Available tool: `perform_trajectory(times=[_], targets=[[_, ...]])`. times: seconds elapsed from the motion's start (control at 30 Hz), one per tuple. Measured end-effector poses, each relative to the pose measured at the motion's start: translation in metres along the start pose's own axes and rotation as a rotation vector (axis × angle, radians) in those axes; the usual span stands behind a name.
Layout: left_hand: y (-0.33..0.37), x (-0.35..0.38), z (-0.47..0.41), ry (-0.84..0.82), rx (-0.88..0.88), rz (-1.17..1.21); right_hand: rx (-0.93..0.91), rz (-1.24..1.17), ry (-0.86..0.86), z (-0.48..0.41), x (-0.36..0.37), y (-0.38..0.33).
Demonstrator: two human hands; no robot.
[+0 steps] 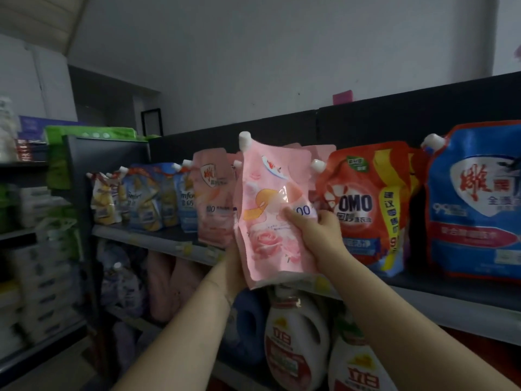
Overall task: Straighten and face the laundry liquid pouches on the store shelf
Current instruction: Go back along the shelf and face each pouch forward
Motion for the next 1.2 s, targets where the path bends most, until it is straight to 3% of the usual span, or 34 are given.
perform_trajectory(times=[0.2, 0.3, 0.37, 0.5, 0.7, 0.83, 0.97, 1.03, 1.1, 1.2], targets=[[0.062, -0.027, -0.022, -0.13, 0.234, -0.282, -0.355, 0.316, 0.254, -0.013, 0.029, -0.019], [0.079, -0.042, -0.057, 0.05, 0.318, -0.563, -0.48, 0.386, 0.337, -0.026, 0.049, -0.014], [0.084, -0.05, -0.079, 0.172, 0.337, -0.602, -0.571, 0.427, 0.379, -0.032, 0.06, -0.011], [0.092, -0.06, -0.115, 0.295, 0.446, -0.593, -0.731, 0.595, 0.345, -0.041, 0.083, -0.001], [0.087, -0.058, -0.125, 0.346, 0.722, -0.607, -0.614, 1.019, 0.326, -0.062, 0.088, 0.023], [0.078, -0.054, -0.124, 0.297, 0.806, -0.704, -0.758, 1.271, 0.363, -0.059, 0.086, 0.025], [0.088, -0.046, -0.113, 0.373, 1.001, -0.939, -1.052, 1.544, 0.184, -0.051, 0.093, 0.024], [0.089, -0.036, -0.1, 0.223, 1.269, -1.177, -1.192, 1.636, 0.035, -0.046, 0.095, 0.025], [0.075, -0.029, -0.094, -0.051, 1.455, -1.459, -1.214, 1.692, -0.074, -0.047, 0.09, 0.029], [0.066, -0.029, -0.108, -0.275, 1.405, -1.752, -1.185, 1.782, -0.127, -0.056, 0.083, 0.032]])
Point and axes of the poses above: each hand's wrist, its own z-axis away from the middle knuckle, its own x-axis out of the palm, y = z × x, the point moved 7 cm from there along -z, towards the middle knuckle, and after that the axes turned 1 degree about -y, right-handed, at the moved point
